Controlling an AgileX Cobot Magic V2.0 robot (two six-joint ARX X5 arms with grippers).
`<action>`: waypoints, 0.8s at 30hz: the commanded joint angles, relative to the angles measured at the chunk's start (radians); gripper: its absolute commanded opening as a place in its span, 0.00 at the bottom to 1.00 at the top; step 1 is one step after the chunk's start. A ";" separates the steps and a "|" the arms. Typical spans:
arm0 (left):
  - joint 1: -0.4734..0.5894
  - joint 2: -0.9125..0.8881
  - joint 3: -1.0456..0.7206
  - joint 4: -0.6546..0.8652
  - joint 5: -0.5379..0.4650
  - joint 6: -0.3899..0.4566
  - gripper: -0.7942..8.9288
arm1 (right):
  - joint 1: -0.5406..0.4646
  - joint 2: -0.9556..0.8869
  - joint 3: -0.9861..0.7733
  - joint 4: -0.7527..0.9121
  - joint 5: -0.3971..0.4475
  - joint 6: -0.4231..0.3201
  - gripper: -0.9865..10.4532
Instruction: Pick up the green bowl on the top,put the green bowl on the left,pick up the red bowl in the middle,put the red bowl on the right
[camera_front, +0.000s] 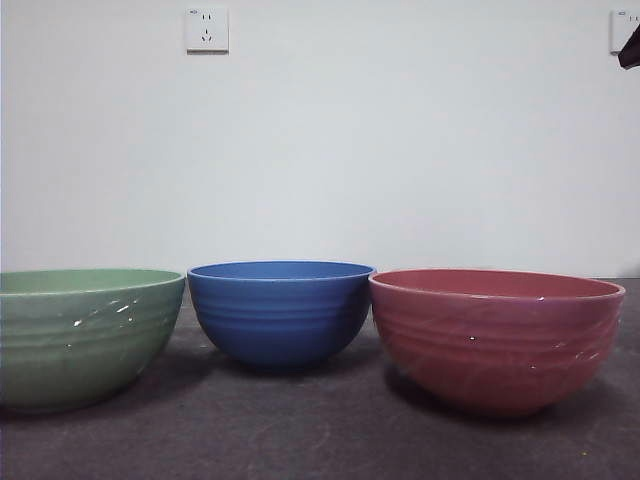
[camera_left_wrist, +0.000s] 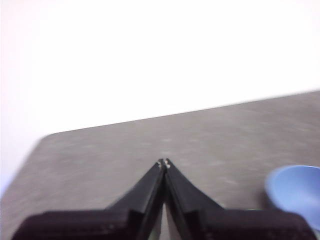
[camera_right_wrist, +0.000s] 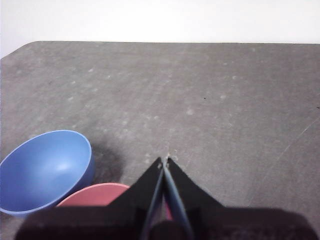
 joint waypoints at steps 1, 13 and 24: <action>0.039 -0.011 -0.095 0.029 -0.034 0.017 0.08 | 0.000 0.000 -0.003 0.005 -0.001 0.010 0.09; 0.062 -0.011 -0.447 0.282 0.024 -0.034 0.08 | 0.000 0.002 -0.003 -0.009 -0.001 0.010 0.09; 0.062 -0.010 -0.488 0.287 0.024 -0.055 0.08 | 0.000 0.002 -0.003 -0.011 0.000 0.010 0.09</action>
